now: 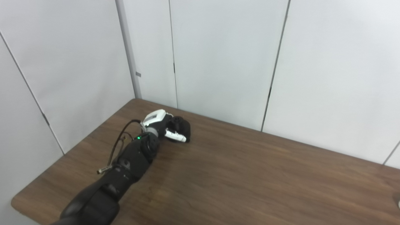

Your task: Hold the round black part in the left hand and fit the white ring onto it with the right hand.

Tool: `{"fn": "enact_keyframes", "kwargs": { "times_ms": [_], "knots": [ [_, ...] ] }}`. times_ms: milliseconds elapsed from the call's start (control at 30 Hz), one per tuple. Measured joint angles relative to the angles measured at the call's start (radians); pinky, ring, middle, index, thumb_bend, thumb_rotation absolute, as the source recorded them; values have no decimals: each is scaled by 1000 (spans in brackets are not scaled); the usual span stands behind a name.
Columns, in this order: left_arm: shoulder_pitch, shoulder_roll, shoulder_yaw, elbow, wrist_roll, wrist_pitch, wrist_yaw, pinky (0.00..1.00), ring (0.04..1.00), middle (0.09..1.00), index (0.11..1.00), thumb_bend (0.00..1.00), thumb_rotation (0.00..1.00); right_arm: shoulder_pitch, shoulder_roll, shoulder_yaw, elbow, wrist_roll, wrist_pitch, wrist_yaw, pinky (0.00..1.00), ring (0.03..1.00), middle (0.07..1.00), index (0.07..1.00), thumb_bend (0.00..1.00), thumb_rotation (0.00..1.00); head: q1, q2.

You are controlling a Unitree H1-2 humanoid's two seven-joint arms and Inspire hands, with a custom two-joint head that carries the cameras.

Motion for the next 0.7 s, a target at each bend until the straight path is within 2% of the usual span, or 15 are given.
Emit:
{"fn": "enact_keyframes", "kwargs": {
  "times_ms": [233,533,700],
  "knots": [
    [0,-4,4,-2,-1,1,4,1000,1000,936,633,950,269,2,-1,-1,-20,-6,14,0,948,965,951,921,670,1000,3,3],
    [1,-8,6,-3,1,3,21,1000,979,894,577,949,246,2,-1,-2,-20,-6,14,0,963,973,954,926,671,1000,6,9],
    [2,-8,3,-1,2,-7,31,1000,966,876,547,953,272,2,-2,-2,-20,-6,16,0,965,980,963,937,682,1000,-5,20]
  ]
}}
